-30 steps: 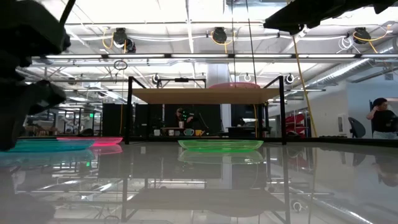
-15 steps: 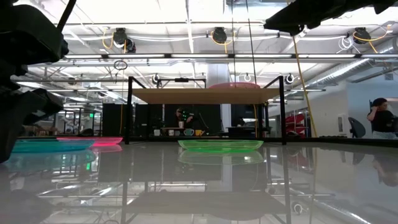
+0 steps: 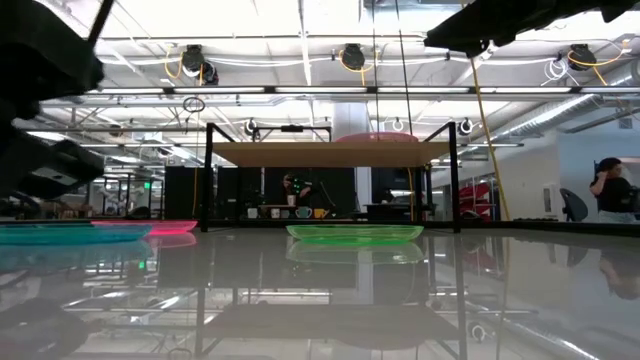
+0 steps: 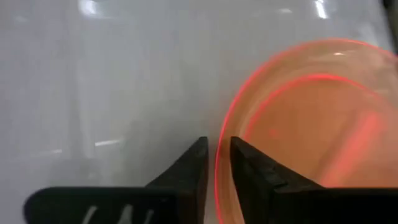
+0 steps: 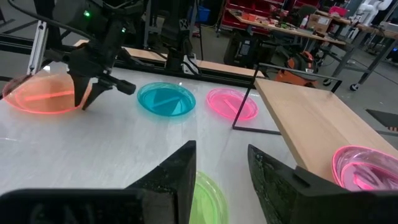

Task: Place and stack plates onto a shelf
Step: Stack the orange plate on top of the pink plate on the shelf, then put the bottom green plate on the shelf

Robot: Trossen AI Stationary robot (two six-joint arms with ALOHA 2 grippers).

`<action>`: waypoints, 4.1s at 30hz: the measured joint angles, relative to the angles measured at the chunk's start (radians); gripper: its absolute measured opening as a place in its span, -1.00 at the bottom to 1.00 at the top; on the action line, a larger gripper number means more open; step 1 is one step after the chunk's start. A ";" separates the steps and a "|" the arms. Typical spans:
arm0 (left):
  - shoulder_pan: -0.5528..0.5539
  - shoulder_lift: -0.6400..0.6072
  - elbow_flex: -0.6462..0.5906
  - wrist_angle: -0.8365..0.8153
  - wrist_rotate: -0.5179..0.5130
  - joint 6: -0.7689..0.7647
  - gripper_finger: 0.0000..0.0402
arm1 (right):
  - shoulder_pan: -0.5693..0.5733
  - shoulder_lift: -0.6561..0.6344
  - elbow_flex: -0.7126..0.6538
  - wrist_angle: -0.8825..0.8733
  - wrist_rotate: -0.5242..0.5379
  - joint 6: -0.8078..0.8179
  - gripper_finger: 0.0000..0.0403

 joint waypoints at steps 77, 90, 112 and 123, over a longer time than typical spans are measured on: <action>0.508 -0.158 0.415 -0.401 -0.180 0.603 -0.99 | 0.017 0.000 0.000 0.004 0.000 0.011 -0.36; 1.098 -0.123 0.519 0.036 0.073 0.445 -1.00 | 0.017 -0.001 0.000 0.008 0.000 -0.031 -0.36; 1.214 0.382 1.068 -0.151 0.185 0.405 -0.89 | 0.013 -0.001 0.000 0.063 0.057 -0.143 -0.36; 1.217 0.383 1.068 -0.181 0.106 0.443 -0.36 | 0.013 -0.001 0.000 0.064 0.057 -0.146 -0.36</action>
